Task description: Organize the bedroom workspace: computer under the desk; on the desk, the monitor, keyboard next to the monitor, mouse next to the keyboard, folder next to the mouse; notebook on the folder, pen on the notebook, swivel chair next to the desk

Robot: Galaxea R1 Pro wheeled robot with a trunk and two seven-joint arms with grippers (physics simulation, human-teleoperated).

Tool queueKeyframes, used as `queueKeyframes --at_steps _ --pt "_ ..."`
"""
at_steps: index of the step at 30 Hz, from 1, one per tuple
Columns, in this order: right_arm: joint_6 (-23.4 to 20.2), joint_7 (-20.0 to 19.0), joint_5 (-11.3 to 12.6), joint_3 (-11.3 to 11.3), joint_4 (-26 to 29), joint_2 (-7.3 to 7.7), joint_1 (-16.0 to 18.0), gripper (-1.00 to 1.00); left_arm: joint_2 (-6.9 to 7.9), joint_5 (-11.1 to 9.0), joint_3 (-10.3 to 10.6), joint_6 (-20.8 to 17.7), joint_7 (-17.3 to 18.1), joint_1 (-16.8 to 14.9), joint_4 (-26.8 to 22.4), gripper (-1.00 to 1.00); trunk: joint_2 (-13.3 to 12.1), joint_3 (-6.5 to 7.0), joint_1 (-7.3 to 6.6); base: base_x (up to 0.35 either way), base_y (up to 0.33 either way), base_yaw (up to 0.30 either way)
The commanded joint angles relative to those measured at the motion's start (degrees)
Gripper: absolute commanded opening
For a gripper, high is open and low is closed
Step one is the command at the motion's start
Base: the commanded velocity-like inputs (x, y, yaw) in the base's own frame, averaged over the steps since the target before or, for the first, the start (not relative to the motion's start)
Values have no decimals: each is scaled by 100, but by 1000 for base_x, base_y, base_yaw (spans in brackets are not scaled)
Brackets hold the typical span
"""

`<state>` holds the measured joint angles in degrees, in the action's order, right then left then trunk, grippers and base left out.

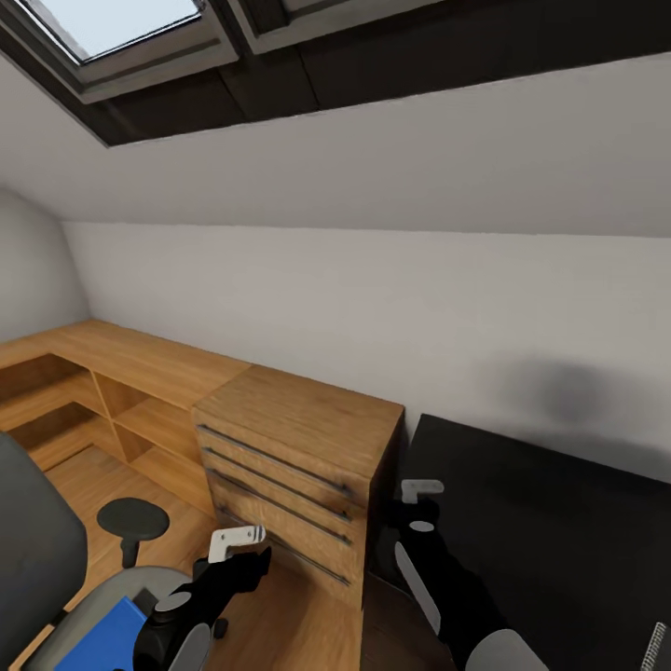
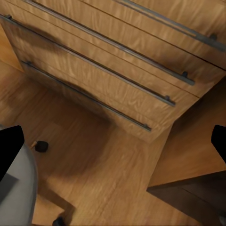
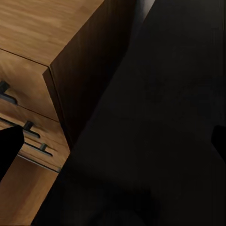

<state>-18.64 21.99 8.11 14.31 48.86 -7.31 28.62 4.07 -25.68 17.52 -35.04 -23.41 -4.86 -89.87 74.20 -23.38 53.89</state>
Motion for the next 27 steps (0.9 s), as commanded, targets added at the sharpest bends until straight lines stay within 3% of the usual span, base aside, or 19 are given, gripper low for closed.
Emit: queueKeyframes --at_steps 1,13,27 --pt "-14 50 59 11 5 9 7 100 6 -60 14 -10 -59 -6 -4 100 46 -25 23 0 0 0" --pt "307 42 67 -41 -749 173 62 100 6 -56 14 -10 -59 -6 4 100 527 -241 286 0 0 0" --pt "344 42 67 -43 -790 177 65 100 6 -60 12 -11 -56 -6 4 100 527 -241 286 0 0 0"
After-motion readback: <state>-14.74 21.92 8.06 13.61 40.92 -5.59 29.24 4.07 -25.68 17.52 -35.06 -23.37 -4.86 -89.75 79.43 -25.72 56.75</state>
